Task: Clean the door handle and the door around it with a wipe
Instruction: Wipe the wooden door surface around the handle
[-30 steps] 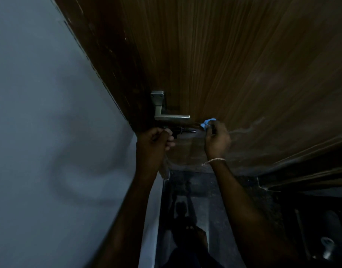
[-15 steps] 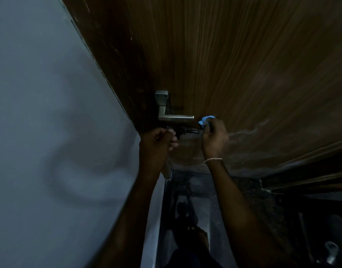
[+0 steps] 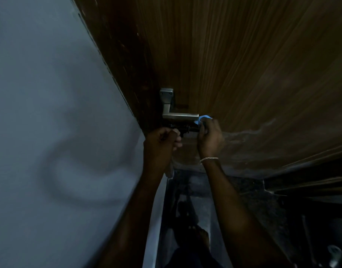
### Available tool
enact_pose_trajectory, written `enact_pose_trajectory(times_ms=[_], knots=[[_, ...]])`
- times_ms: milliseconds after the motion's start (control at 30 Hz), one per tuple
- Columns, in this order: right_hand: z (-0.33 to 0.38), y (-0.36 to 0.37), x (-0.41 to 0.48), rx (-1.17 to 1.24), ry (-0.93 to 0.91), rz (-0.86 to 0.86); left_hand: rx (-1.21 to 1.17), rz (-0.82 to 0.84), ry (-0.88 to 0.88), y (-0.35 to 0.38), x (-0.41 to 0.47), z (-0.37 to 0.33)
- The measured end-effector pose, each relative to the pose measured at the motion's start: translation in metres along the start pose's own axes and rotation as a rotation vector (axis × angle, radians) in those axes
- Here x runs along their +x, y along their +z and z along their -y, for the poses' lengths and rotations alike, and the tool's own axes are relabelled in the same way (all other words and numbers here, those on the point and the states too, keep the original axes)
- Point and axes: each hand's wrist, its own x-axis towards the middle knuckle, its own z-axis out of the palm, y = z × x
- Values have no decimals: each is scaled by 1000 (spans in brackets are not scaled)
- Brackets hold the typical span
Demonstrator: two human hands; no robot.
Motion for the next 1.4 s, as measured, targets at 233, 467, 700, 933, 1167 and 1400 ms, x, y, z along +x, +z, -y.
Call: enact_pose_trajectory(times_ms=[233,467,700,933,1167,1400], knots=[[-12,-6,1,-55,131,-22,-3,-4,-21,-2,1,1],[20,10,1,-29,-101,109,-11,15,-38,2,0,-4],[14,2,8,-88,-4,1,30,30,-28,4,1,1],[29,27,-3,-63,-112,122,7,24,-10,2,3,8],[25,24,-1,-37,-1,-4,8,8,-3,-3,5,8],[49,36,-13,-10,-141,215,36,-13,-6,-6,6,4]])
